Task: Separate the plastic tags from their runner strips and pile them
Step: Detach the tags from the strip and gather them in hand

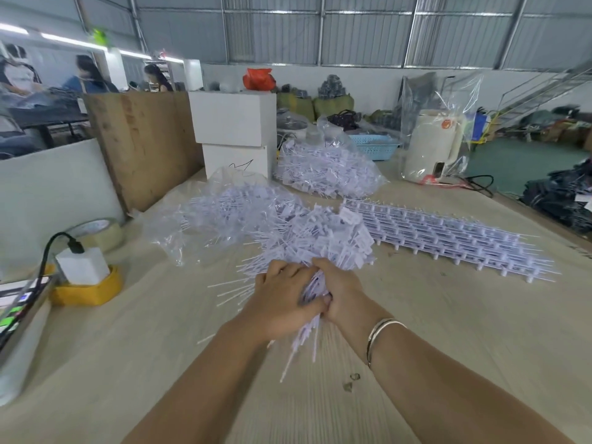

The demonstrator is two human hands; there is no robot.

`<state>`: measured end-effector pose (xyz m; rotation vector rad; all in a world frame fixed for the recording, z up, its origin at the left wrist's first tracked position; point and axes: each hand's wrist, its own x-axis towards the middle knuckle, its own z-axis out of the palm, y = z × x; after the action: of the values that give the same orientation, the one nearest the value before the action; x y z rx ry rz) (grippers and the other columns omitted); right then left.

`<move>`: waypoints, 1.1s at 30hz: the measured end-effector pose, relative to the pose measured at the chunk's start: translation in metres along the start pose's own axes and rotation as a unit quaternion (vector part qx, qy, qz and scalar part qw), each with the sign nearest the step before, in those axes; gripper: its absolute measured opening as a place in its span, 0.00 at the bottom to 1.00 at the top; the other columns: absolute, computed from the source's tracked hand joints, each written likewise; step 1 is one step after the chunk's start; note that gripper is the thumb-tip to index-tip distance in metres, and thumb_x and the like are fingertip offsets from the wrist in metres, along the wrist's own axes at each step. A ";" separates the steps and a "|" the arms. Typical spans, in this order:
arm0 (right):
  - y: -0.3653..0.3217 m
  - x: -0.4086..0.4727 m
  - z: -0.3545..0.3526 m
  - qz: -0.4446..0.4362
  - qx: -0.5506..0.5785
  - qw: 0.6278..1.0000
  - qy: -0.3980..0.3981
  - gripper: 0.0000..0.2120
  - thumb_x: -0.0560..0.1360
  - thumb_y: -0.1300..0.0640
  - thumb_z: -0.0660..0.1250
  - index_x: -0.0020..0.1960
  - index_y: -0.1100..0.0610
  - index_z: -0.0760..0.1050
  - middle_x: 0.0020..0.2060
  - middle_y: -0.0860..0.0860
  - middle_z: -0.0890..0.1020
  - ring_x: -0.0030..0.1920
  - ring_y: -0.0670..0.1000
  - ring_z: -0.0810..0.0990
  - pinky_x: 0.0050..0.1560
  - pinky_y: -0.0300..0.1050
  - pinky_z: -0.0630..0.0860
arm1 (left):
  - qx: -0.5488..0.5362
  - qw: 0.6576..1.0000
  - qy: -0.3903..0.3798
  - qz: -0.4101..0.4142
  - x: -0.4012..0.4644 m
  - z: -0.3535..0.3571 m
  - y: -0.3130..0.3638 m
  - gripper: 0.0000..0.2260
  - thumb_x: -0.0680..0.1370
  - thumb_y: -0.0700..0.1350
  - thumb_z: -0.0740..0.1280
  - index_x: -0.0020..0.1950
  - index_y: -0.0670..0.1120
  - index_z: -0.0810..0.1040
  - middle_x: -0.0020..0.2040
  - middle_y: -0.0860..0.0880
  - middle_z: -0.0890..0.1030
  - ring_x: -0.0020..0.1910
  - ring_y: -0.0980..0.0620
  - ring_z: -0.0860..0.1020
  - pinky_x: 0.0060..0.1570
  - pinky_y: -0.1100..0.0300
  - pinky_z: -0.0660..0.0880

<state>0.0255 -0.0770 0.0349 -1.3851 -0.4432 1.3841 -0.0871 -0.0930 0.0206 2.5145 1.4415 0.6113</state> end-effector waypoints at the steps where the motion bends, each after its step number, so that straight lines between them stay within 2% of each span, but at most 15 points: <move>1: -0.001 0.001 -0.001 -0.005 -0.006 1.000 0.005 0.13 0.68 0.58 0.73 0.49 0.62 0.76 0.42 0.59 0.81 0.36 0.56 0.79 0.33 0.45 0.78 | -0.048 0.999 0.005 -0.007 -0.001 0.000 -0.001 0.28 0.71 0.66 0.52 0.69 0.58 0.66 0.60 0.60 0.70 0.63 0.56 0.59 0.56 0.58 0.57; 3: -0.002 0.003 -0.003 -0.021 -0.006 1.000 0.016 0.10 0.69 0.59 0.71 0.48 0.62 0.74 0.39 0.57 0.79 0.35 0.55 0.79 0.32 0.44 0.77 | -0.178 0.983 0.032 -0.034 -0.003 0.000 -0.002 0.25 0.70 0.68 0.53 0.65 0.62 0.68 0.57 0.61 0.71 0.60 0.61 0.65 0.57 0.60 0.62; 5: -0.003 0.005 -0.008 -0.036 0.005 0.999 0.016 0.12 0.70 0.60 0.68 0.52 0.63 0.74 0.42 0.59 0.79 0.42 0.58 0.80 0.42 0.52 0.78 | -0.258 0.962 0.074 -0.057 -0.001 0.001 -0.004 0.22 0.73 0.66 0.57 0.64 0.60 0.68 0.57 0.60 0.72 0.58 0.63 0.71 0.59 0.60 0.68; 6: -0.003 0.006 -0.010 -0.039 0.010 0.999 0.014 0.15 0.70 0.60 0.68 0.55 0.62 0.74 0.47 0.60 0.80 0.46 0.59 0.80 0.48 0.57 0.78 | -0.244 0.964 0.091 -0.062 0.001 0.001 -0.007 0.19 0.76 0.62 0.58 0.64 0.58 0.67 0.58 0.60 0.73 0.59 0.62 0.71 0.61 0.58 0.68; 8: -0.003 0.005 -0.015 -0.041 0.018 0.999 0.011 0.23 0.70 0.57 0.69 0.64 0.58 0.71 0.56 0.60 0.78 0.54 0.61 0.79 0.54 0.64 0.76 | -0.159 0.980 0.104 -0.054 0.003 0.002 -0.014 0.14 0.80 0.55 0.58 0.64 0.56 0.69 0.56 0.62 0.73 0.62 0.59 0.68 0.63 0.58 0.60; 11: -0.008 0.005 -0.025 -0.040 0.018 0.999 0.016 0.33 0.69 0.53 0.69 0.72 0.52 0.63 0.65 0.56 0.72 0.62 0.61 0.73 0.60 0.67 0.71 | -0.087 0.991 0.096 -0.039 0.004 0.004 -0.022 0.11 0.80 0.54 0.57 0.62 0.59 0.71 0.57 0.63 0.71 0.65 0.59 0.61 0.53 0.64 0.50; 14: -0.014 0.009 -0.038 -0.046 -0.023 0.998 0.037 0.35 0.71 0.50 0.69 0.74 0.52 0.58 0.67 0.54 0.68 0.64 0.61 0.70 0.63 0.62 0.68 | -0.124 0.978 0.170 -0.019 0.008 -0.006 -0.018 0.09 0.79 0.48 0.62 0.58 0.56 0.77 0.57 0.61 0.75 0.62 0.56 0.68 0.61 0.56 0.59; 17: -0.017 0.014 -0.048 -0.041 -0.066 0.996 0.033 0.34 0.72 0.51 0.68 0.73 0.55 0.58 0.61 0.53 0.68 0.59 0.60 0.69 0.61 0.59 0.69 | -0.090 0.959 0.268 -0.021 0.018 -0.037 -0.025 0.09 0.76 0.38 0.64 0.49 0.48 0.81 0.49 0.52 0.80 0.50 0.51 0.77 0.54 0.51 0.72; 20: -0.017 0.019 -0.050 -0.023 -0.082 0.996 0.020 0.39 0.71 0.50 0.71 0.75 0.55 0.54 0.70 0.54 0.64 0.66 0.61 0.66 0.65 0.62 0.66 | 0.043 0.949 0.309 -0.048 0.029 -0.068 -0.052 0.14 0.71 0.31 0.62 0.48 0.46 0.81 0.47 0.47 0.81 0.47 0.44 0.78 0.50 0.48 0.74; 23: -0.018 0.020 -0.049 -0.010 -0.091 0.996 0.003 0.46 0.65 0.47 0.76 0.75 0.55 0.55 0.72 0.54 0.61 0.70 0.60 0.64 0.66 0.63 0.65 | 0.210 0.936 0.253 -0.127 0.044 -0.086 -0.087 0.18 0.71 0.32 0.64 0.58 0.47 0.77 0.59 0.46 0.77 0.58 0.43 0.73 0.54 0.48 0.67; 25: -0.017 0.021 -0.047 -0.011 -0.111 0.994 -0.006 0.46 0.65 0.49 0.77 0.75 0.56 0.56 0.72 0.55 0.63 0.69 0.61 0.65 0.65 0.64 0.66 | 0.283 0.923 0.167 -0.201 0.053 -0.093 -0.109 0.24 0.72 0.38 0.66 0.67 0.47 0.68 0.67 0.45 0.70 0.65 0.44 0.67 0.60 0.50 0.65; 27: -0.016 0.023 -0.047 -0.026 -0.111 0.994 -0.006 0.45 0.66 0.51 0.77 0.75 0.56 0.55 0.72 0.55 0.63 0.69 0.61 0.65 0.65 0.63 0.66 | 0.322 0.902 0.089 -0.275 0.059 -0.097 -0.123 0.26 0.73 0.44 0.67 0.69 0.45 0.63 0.67 0.44 0.68 0.66 0.44 0.67 0.60 0.51 0.66; 29: -0.015 0.025 -0.047 -0.045 -0.089 0.995 -0.013 0.43 0.69 0.53 0.75 0.75 0.55 0.54 0.73 0.54 0.62 0.69 0.60 0.64 0.65 0.59 0.65 | 0.377 0.873 0.044 -0.305 0.061 -0.101 -0.132 0.19 0.76 0.43 0.66 0.65 0.46 0.68 0.62 0.46 0.73 0.61 0.46 0.73 0.56 0.54 0.70; 31: -0.018 0.023 -0.048 -0.069 -0.059 0.995 -0.032 0.40 0.70 0.53 0.73 0.75 0.53 0.54 0.72 0.50 0.63 0.70 0.58 0.63 0.63 0.57 0.64 | 0.395 0.864 0.048 -0.308 0.063 -0.109 -0.134 0.14 0.78 0.40 0.61 0.63 0.46 0.72 0.59 0.47 0.76 0.58 0.46 0.77 0.51 0.54 0.73; 33: -0.026 0.020 -0.049 -0.100 -0.036 0.993 -0.053 0.37 0.72 0.54 0.72 0.74 0.50 0.56 0.67 0.46 0.66 0.69 0.57 0.64 0.60 0.56 0.65 | 0.306 0.901 0.124 -0.282 0.071 -0.119 -0.138 0.12 0.80 0.39 0.57 0.62 0.43 0.74 0.58 0.41 0.78 0.56 0.40 0.76 0.51 0.49 0.73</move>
<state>0.0846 -0.0711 0.0350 -1.2911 -0.6887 1.2908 -0.2147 0.0330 0.0979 2.2328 2.6688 0.4137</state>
